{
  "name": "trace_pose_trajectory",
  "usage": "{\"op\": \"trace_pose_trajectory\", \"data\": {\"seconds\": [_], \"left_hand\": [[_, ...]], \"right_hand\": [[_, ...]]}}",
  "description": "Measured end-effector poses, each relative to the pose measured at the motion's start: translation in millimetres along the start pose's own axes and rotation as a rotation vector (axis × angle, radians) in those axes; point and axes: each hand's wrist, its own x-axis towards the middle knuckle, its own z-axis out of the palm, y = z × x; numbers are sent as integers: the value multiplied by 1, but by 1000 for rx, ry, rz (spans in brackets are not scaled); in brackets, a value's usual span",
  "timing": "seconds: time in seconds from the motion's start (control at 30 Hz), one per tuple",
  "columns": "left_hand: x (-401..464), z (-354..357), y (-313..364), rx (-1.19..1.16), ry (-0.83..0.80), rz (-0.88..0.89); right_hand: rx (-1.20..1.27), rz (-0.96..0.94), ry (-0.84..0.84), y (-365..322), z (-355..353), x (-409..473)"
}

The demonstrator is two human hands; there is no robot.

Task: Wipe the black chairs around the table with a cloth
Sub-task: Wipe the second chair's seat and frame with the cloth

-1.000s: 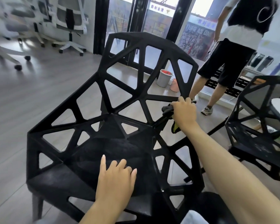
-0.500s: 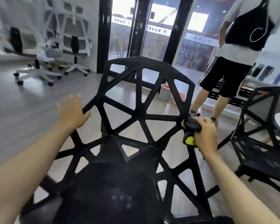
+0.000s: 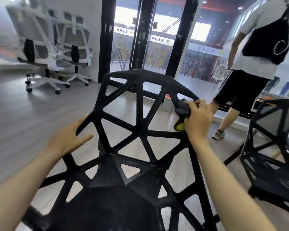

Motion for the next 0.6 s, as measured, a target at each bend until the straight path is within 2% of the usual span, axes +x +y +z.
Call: {"op": "trace_pose_trajectory", "data": {"seconds": [0.13, 0.27, 0.37, 0.47, 0.6], "left_hand": [[2, 2, -1, 4, 3, -13], [3, 1, 2, 42, 17, -12], [4, 0, 4, 47, 27, -9], [2, 0, 2, 45, 23, -19], [0, 0, 3, 57, 17, -46]], "right_hand": [[52, 61, 15, 15, 6, -39], [73, 181, 139, -8, 3, 32], [43, 36, 86, -35, 8, 80], [-73, -132, 9, -46, 16, 84], [-91, 4, 74, -12, 5, 54]]}}
